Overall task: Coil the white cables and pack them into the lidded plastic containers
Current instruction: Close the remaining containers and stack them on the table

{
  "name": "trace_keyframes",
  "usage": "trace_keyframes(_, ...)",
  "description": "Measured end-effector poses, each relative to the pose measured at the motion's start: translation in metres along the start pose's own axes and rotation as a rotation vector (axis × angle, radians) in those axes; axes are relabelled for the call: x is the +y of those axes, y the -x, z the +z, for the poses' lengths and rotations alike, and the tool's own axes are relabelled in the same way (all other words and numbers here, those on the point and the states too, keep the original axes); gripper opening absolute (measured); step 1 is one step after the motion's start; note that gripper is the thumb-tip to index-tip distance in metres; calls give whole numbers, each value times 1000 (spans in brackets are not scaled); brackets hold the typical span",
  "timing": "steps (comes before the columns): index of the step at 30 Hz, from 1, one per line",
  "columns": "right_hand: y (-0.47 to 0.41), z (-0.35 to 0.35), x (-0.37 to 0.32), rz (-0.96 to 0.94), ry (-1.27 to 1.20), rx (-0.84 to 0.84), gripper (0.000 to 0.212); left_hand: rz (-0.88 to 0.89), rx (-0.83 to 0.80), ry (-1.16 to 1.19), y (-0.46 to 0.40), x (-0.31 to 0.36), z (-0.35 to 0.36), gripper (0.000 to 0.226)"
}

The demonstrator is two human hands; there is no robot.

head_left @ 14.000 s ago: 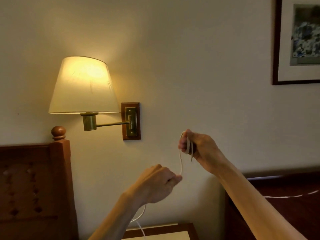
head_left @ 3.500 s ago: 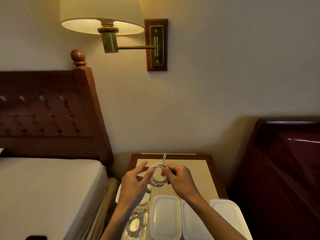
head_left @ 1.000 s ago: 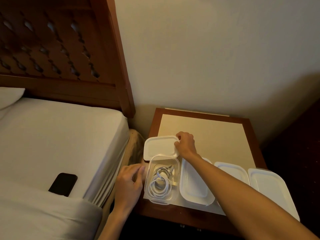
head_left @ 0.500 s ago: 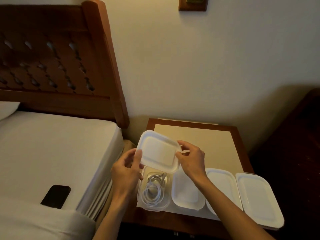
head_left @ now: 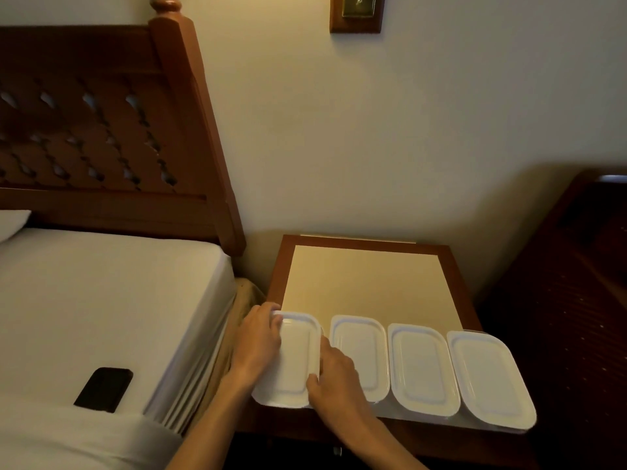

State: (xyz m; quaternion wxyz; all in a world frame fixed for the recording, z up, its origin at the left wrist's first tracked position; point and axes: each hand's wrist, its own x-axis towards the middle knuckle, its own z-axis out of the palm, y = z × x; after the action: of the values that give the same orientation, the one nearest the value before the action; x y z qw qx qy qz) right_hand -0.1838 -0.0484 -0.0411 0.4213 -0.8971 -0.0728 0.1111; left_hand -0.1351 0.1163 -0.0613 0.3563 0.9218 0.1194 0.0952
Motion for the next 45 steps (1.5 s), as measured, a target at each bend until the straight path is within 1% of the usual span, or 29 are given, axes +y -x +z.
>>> trace_keyframes(1,-2,6,2,33,43,-10,58,7,1,6,2,-5,8,22)
trace_keyframes(2,-3,11,4,47,140,-13,61,2,7,18,5,-7,14,22)
trace_keyframes(5,-8,19,6,4,522,36,62,9,32,-12,6,-11,21,25)
trace_keyframes(7,-10,23,8,-33,628,89,72,33,30,-57,5,-12,24,25)
trace_keyframes(9,-16,30,16,-28,641,110,82,54,18,-66,4,-12,26,25)
trace_keyframes(11,-20,36,25,-51,655,117,84,76,-1,-68,2,-10,28,26)
trace_keyframes(16,-20,40,36,-91,668,91,75,97,-73,-25,-3,-6,36,26)
trace_keyframes(20,-23,40,44,-98,683,106,73,128,-59,34,-2,-11,43,22)
trace_keyframes(22,-24,39,46,-115,668,123,75,128,-51,37,-3,-14,45,24)
trace_keyframes(25,-23,39,49,-120,663,127,81,125,-65,-17,-1,-17,49,27)
trace_keyframes(28,-23,38,51,-144,689,113,83,147,-78,-26,-2,-17,50,31)
trace_keyframes(29,-23,38,51,-138,697,113,84,153,-111,-12,-4,-20,50,35)
trace_keyframes(31,-23,37,52,-130,709,110,84,159,-230,16,-5,-25,47,47)
trace_keyframes(33,-24,36,54,-130,716,112,83,211,-312,-45,3,-31,45,57)
trace_keyframes(35,-24,37,55,-142,723,132,82,253,-322,-151,17,-32,41,62)
trace_keyframes(37,-25,37,55,-161,724,147,83,227,-312,-200,25,-30,36,64)
trace_keyframes(39,-25,37,55,-172,721,148,81,199,-322,-231,26,-28,35,62)
trace_keyframes(41,-26,36,55,-185,724,145,79,191,-338,-213,25,-26,35,60)
trace_keyframes(45,-27,39,58,-191,713,120,79,211,-342,-128,22,-30,39,66)
